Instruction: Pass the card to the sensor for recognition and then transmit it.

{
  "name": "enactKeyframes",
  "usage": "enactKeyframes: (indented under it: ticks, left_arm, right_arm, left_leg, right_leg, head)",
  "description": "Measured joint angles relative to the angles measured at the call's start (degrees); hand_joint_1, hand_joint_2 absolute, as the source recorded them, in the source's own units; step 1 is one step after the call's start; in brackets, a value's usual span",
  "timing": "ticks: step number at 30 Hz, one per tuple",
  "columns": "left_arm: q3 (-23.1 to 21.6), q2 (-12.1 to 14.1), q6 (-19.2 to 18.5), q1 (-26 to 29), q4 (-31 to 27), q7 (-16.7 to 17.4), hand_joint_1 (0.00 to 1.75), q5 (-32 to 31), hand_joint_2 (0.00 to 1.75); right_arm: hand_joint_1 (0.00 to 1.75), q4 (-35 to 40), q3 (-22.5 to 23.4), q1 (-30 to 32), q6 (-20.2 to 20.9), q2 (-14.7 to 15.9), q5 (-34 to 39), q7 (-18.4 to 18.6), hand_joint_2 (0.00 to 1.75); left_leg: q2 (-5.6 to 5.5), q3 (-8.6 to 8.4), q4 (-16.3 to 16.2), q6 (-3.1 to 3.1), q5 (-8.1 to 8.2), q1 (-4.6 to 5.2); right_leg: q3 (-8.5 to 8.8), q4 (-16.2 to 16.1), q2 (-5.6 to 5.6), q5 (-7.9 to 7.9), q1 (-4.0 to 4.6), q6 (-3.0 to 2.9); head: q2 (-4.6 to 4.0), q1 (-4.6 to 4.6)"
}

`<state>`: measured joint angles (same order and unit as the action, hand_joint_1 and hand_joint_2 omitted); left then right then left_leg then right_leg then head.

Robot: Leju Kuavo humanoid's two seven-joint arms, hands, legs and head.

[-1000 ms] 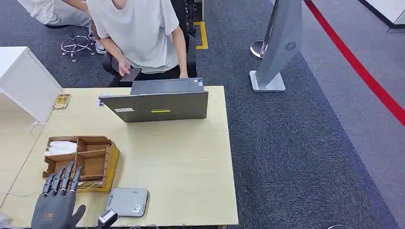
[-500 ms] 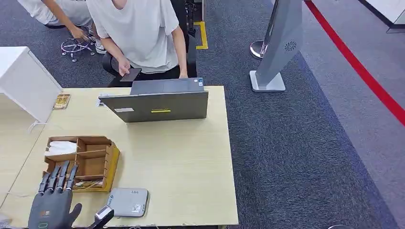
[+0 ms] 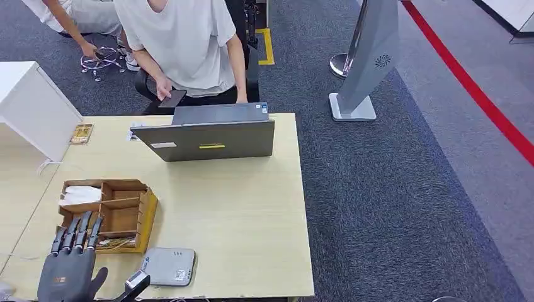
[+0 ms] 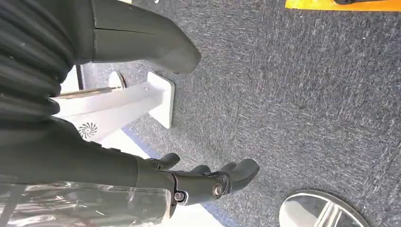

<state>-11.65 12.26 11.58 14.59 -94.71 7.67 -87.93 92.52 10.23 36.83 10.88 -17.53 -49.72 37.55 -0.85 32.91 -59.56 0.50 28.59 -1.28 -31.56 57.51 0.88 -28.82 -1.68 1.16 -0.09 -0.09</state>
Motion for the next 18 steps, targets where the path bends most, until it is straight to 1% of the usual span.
enactKeyframes:
  ticks: [18]
  left_arm:
    - [-0.9,-1.1,-0.7,-3.9,1.5,0.2,0.0,0.0,1.75]
  right_arm:
    - [0.0,0.0,0.0,-0.1,0.4,0.0,-0.9,0.0,1.75]
  left_leg:
    - [0.0,0.0,0.0,0.0,0.0,0.0]
  right_leg:
    - [0.03,0.0,0.0,0.01,0.0,0.0]
  head:
    - [0.0,0.0]
